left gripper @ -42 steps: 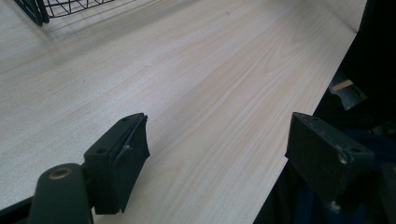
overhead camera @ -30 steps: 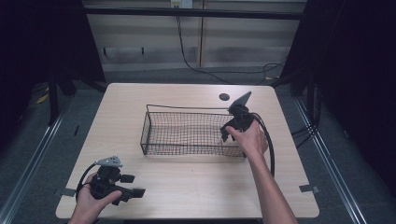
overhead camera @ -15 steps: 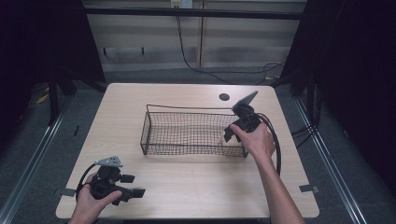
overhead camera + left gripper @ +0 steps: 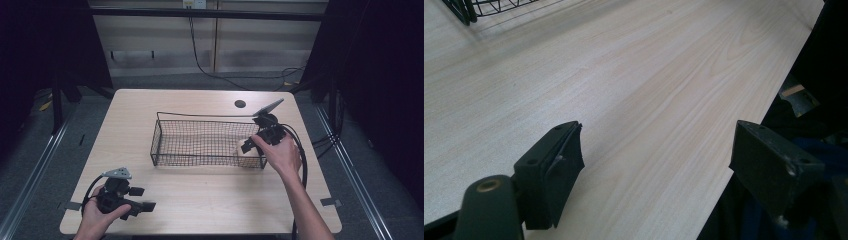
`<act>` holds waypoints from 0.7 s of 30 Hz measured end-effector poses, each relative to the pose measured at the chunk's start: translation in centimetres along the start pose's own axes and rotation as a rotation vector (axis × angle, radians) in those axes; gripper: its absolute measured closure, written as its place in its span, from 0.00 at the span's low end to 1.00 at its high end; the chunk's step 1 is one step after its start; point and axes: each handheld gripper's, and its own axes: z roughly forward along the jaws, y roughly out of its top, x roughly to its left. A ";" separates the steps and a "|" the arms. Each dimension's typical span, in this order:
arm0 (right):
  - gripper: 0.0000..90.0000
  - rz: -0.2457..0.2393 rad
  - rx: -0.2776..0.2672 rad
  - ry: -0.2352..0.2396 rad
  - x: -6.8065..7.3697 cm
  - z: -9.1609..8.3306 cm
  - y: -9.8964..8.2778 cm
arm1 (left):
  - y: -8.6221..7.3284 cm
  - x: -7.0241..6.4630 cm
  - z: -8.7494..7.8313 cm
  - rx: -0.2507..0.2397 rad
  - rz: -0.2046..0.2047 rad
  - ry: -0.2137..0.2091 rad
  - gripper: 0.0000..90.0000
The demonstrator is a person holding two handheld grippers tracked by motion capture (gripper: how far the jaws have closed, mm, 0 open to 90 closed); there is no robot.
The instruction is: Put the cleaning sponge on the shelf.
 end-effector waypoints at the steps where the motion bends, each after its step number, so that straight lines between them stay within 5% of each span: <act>1: 0.25 0.000 0.000 0.000 0.0 0.0 0.0 | 0.0 0.0 0.0 -0.001 -0.002 -0.001 0.23; 9: 0.25 -0.011 -0.005 0.099 0.6 -0.3 -1.2 | 0.0 0.0 0.0 -0.002 -0.003 -0.001 0.23; 21: 0.27 -0.057 -0.084 0.124 1.1 -0.7 -4.0 | -0.1 0.0 0.0 -0.004 -0.007 0.001 0.23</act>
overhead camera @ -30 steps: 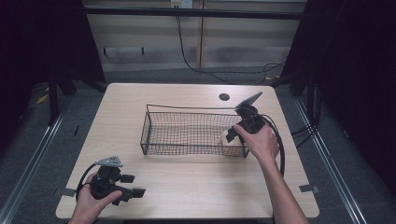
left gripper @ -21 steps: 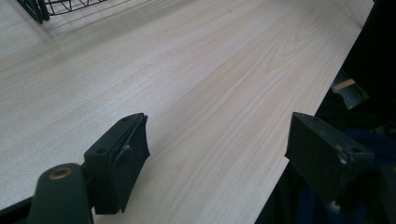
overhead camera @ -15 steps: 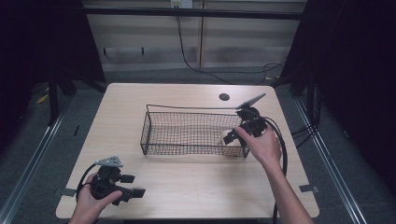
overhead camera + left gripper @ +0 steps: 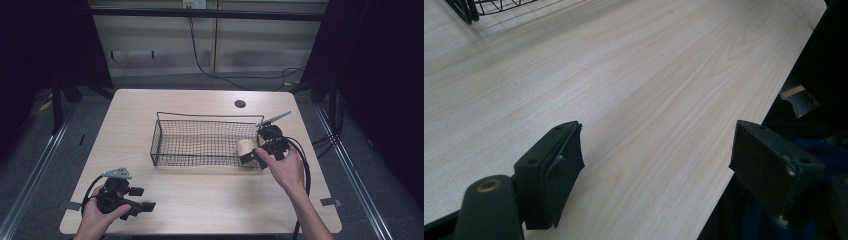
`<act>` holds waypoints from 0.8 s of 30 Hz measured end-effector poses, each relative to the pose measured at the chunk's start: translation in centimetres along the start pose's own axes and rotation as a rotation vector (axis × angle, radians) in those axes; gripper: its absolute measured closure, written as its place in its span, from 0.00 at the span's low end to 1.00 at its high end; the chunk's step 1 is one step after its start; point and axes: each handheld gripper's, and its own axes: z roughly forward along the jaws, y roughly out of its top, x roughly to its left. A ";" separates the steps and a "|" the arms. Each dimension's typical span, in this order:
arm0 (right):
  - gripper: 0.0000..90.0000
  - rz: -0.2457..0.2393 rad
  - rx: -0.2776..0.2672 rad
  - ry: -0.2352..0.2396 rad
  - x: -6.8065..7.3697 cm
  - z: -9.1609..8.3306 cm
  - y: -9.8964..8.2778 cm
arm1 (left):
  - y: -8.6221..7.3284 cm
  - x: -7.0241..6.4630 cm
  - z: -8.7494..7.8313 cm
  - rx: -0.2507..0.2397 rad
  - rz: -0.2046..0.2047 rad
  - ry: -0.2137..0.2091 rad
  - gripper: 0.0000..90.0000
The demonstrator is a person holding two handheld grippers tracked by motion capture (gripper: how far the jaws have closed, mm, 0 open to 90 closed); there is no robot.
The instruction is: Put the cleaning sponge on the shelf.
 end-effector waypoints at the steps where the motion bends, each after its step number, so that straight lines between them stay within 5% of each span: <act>1: 0.27 0.000 0.000 0.000 0.0 0.0 0.0 | 0.0 0.0 0.0 0.000 0.000 0.000 0.23; 11: 0.30 -0.055 -0.046 0.030 0.8 0.6 -3.2 | 0.0 0.0 0.0 -0.003 0.000 0.003 0.23; 24: 0.31 -0.077 -0.057 -0.006 1.5 1.3 -6.2 | -0.1 0.1 0.0 -0.005 -0.002 0.005 0.23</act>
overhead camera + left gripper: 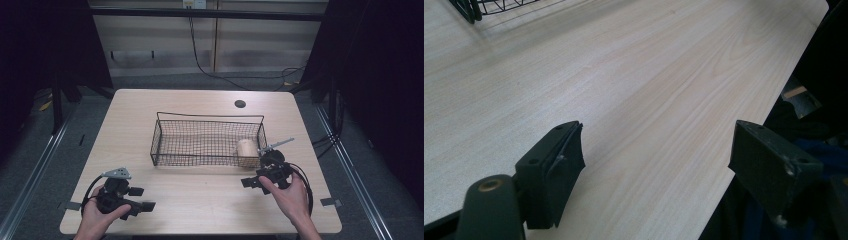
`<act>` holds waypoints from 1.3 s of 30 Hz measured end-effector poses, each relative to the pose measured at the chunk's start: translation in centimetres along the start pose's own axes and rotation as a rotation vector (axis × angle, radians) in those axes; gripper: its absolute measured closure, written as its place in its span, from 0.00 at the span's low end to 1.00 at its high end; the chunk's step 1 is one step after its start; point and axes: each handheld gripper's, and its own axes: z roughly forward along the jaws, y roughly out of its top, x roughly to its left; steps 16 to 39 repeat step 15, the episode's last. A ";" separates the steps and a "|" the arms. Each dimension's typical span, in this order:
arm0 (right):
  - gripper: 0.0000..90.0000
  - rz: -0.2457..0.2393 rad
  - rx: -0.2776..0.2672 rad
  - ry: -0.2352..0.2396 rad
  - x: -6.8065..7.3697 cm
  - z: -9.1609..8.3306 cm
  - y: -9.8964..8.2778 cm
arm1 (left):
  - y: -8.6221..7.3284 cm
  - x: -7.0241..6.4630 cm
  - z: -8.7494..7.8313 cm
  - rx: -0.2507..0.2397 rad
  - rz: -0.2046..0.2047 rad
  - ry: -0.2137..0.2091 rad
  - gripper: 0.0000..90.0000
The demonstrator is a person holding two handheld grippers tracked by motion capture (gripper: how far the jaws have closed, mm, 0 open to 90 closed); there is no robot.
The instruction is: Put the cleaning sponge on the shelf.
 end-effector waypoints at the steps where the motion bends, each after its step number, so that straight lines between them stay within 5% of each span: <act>1: 0.31 -0.011 -0.004 -0.004 0.1 0.0 -0.2 | 0.0 0.0 0.0 0.000 -0.002 -0.001 0.23; 12: 0.35 -0.012 -0.050 -0.034 -0.6 1.4 -3.4 | -0.1 -0.1 0.0 0.006 0.007 0.006 0.23; 14: 0.35 -0.026 -0.063 -0.067 -0.8 1.6 -3.7 | 0.0 -0.2 0.0 0.010 0.010 0.001 0.23; 39: 0.34 -0.033 -0.068 -0.074 -0.9 1.7 -3.8 | 0.0 -0.2 0.0 0.011 0.013 -0.004 0.23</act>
